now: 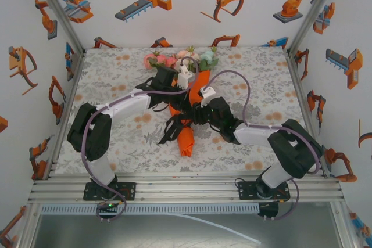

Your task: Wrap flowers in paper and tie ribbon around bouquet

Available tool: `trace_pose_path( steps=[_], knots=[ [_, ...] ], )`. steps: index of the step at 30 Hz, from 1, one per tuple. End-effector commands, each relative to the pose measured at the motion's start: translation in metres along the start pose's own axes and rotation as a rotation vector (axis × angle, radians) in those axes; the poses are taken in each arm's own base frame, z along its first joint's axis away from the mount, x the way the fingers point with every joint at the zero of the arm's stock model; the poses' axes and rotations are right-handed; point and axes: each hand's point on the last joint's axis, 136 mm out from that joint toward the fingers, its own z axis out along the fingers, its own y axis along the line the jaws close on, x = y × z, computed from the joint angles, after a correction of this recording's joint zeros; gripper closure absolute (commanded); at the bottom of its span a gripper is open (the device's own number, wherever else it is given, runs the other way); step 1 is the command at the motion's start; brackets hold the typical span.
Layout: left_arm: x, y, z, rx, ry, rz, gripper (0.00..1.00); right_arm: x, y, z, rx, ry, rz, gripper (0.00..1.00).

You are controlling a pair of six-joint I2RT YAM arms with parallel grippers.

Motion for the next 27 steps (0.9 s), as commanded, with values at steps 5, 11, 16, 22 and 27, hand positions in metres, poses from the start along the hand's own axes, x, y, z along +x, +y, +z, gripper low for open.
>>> trace_pose_path(
  steps=[5, 11, 16, 22, 27],
  knots=[
    [-0.010, -0.014, -0.015, 0.095, -0.059, -0.102, 1.00, -0.024, 0.008, 0.007, -0.023, -0.076, -0.008, 0.79],
    [-0.010, -0.017, -0.028, 0.186, -0.113, -0.193, 0.80, -0.023, 0.012, 0.006, -0.045, -0.073, -0.002, 0.96],
    [-0.022, -0.010, -0.046, 0.197, -0.173, -0.202, 0.53, -0.024, 0.014, 0.007, -0.055, -0.074, -0.007, 1.00],
    [-0.030, 0.036, -0.057, 0.016, -0.197, -0.223, 0.49, -0.024, 0.015, 0.005, -0.065, -0.075, -0.009, 1.00],
    [-0.006, 0.044, -0.030, 0.012, -0.048, -0.208, 0.68, -0.025, 0.016, 0.005, -0.067, -0.079, -0.010, 1.00]
  ],
)
